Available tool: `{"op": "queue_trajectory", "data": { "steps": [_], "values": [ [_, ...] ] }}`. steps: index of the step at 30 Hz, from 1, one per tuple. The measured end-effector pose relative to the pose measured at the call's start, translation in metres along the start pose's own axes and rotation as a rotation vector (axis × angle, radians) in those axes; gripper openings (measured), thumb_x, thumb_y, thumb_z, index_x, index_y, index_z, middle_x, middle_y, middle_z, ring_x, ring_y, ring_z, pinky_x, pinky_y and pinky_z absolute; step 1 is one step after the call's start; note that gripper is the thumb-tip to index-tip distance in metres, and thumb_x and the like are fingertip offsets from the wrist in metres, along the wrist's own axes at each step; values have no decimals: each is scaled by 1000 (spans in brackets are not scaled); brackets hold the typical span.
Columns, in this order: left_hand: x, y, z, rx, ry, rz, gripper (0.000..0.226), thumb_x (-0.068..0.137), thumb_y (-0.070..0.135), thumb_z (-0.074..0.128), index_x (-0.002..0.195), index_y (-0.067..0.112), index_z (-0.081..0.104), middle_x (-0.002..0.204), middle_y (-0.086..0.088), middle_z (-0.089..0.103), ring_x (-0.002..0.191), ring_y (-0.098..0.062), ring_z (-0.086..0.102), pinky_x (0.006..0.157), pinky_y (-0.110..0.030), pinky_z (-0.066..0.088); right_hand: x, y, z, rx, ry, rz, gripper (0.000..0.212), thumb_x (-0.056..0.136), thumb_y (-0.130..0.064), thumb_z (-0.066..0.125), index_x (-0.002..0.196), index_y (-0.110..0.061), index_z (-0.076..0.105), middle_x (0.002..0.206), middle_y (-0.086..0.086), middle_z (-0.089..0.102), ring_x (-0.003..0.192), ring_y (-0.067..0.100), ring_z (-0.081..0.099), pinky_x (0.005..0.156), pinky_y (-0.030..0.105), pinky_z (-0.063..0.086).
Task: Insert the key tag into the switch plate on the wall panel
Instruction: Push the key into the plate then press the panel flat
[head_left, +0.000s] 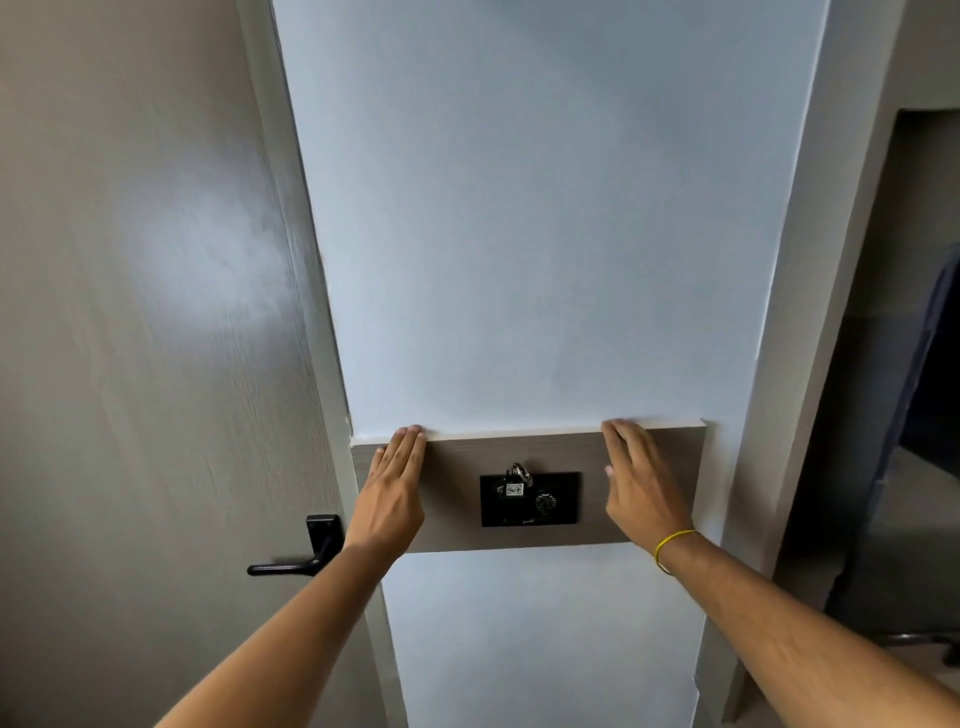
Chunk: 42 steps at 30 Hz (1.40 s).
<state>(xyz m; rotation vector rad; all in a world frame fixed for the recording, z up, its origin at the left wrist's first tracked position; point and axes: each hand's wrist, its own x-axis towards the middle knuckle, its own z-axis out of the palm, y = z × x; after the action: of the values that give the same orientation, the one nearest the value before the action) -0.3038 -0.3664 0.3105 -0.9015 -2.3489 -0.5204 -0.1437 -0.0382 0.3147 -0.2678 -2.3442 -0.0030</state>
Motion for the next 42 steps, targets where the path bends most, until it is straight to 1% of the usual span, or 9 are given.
{"op": "queue_trajectory", "data": {
  "steps": [5,9,15,21,24,31,36,39,42],
  "values": [
    [-3,7,0,-25,-17,-32,85,86,-16,37,165,11,18,175,-2,12,162,-21,2,131,-44,12,-2,-11,-1,35,-39,74,77,77,2,54,152,-2,38,154,15,40,151,33,34,126,40,31],
    [-6,10,1,-38,-11,-51,89,84,-17,37,165,11,15,175,-1,8,162,-22,-1,131,-45,11,-3,-18,-3,51,-61,97,83,72,2,51,154,-2,36,157,15,37,154,33,31,126,35,29],
    [-3,12,-3,-43,-5,-69,90,84,-16,38,166,13,14,175,-1,9,162,-22,0,130,-45,14,2,-20,-7,64,-65,92,86,69,0,49,154,-3,34,157,14,34,155,32,28,125,34,30],
    [-13,11,1,-54,-32,-49,90,84,-15,41,166,12,14,175,1,8,163,-22,1,130,-40,18,-11,-22,-8,57,-71,104,87,68,1,51,154,-2,35,156,15,35,153,33,31,122,38,38],
    [-14,13,-1,-56,-34,-50,91,84,-16,42,166,13,13,175,2,6,163,-21,0,130,-37,15,-11,-23,-10,63,-82,109,88,69,1,51,155,-2,32,158,15,33,154,33,29,121,36,39],
    [-15,13,0,-50,-25,-50,92,83,-17,41,166,13,13,176,2,5,163,-22,-1,128,-33,11,-13,-24,-7,75,-67,107,90,69,1,51,156,-2,30,159,17,32,156,34,26,124,40,36],
    [-16,14,1,-43,-14,-51,93,83,-18,41,166,13,12,176,2,5,163,-21,-2,125,-24,-1,-14,-24,-5,91,-54,111,91,68,1,47,157,-3,29,160,17,31,157,34,24,125,38,32],
    [-16,14,0,-43,-14,-50,93,82,-19,41,166,13,14,176,3,6,163,-20,0,124,-24,7,-14,-25,-4,89,-53,114,91,68,0,46,157,-3,28,160,16,30,158,33,22,125,36,31],
    [-15,15,-1,-57,-1,-58,93,82,-19,42,165,14,17,175,3,9,163,-20,4,120,-25,18,-14,-25,-4,98,-47,118,91,68,0,47,157,-2,28,161,17,30,158,33,22,126,40,32]
  ]
}}
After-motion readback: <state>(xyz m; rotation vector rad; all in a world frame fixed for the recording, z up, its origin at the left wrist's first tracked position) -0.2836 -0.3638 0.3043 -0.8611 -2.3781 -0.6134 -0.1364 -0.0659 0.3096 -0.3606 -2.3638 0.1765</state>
